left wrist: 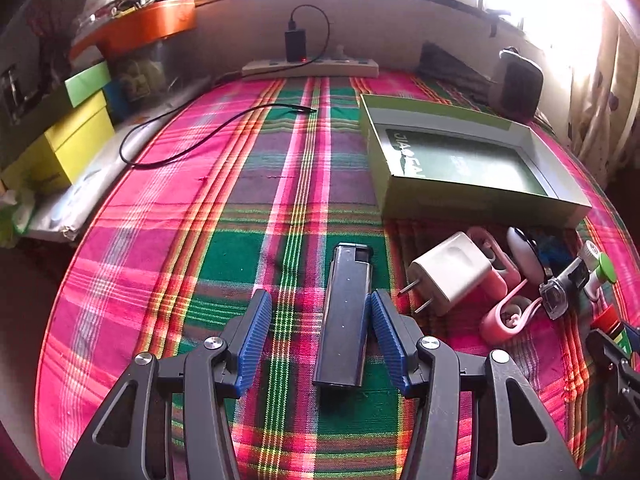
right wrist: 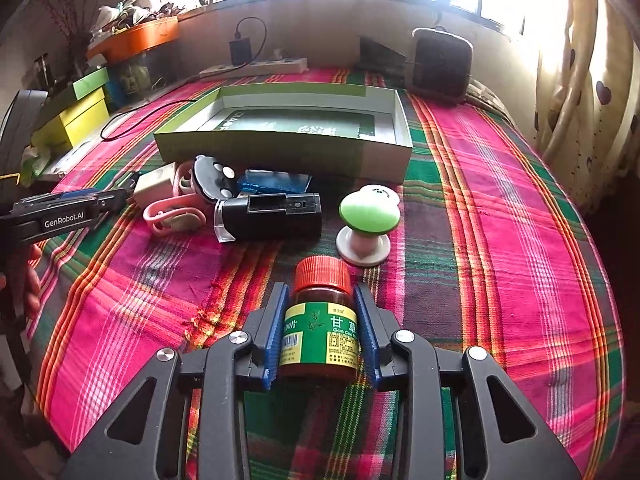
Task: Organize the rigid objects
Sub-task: 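Grasp the red-capped brown bottle with the right tool while the left tool grasps the silver lighter, then carry the bottle in the right tool while the left tool carries the lighter over the green box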
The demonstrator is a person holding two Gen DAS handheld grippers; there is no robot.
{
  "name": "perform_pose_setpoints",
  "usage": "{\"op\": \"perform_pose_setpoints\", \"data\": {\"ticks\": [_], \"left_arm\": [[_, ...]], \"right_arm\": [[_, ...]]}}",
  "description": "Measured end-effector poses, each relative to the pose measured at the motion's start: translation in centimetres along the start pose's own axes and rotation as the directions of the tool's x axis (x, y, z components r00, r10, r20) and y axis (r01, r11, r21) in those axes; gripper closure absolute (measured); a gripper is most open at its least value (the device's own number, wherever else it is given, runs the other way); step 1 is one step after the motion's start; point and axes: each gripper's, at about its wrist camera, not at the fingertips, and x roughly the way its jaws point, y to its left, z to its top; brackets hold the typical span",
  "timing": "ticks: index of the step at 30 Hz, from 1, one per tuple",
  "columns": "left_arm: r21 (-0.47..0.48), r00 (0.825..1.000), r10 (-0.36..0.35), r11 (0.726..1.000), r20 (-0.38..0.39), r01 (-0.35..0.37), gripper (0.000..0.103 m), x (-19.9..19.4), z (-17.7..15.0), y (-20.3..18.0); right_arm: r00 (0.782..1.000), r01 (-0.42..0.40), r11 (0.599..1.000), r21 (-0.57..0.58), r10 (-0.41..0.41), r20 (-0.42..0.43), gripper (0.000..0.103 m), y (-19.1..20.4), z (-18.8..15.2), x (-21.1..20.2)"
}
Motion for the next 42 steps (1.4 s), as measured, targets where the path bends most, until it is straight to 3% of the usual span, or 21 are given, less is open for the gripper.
{"op": "perform_pose_setpoints", "data": {"ticks": [7,14,21,42], "left_arm": [[0.016,1.000,-0.011,1.000,0.001,0.011,0.052,0.0,0.1,0.0],[0.023,1.000,-0.025,0.999,0.007,0.024,0.070,-0.2,-0.1,-0.2],[0.000,1.000,-0.021,1.000,0.010,0.021,0.081,-0.4,-0.2,0.3],[0.007,0.998,-0.058,0.998,0.037,0.058,0.081,-2.2,0.2,-0.2]], "right_arm": [[1.000,-0.001,1.000,0.003,0.001,0.006,0.068,-0.6,-0.2,-0.1],[1.000,0.002,1.000,0.000,-0.002,0.005,0.068,-0.5,-0.2,-0.1],[1.000,0.003,1.000,0.000,-0.003,0.005,0.068,-0.5,-0.2,-0.1],[0.998,-0.036,0.999,-0.016,0.037,0.049,0.070,-0.4,1.5,-1.4]]}}
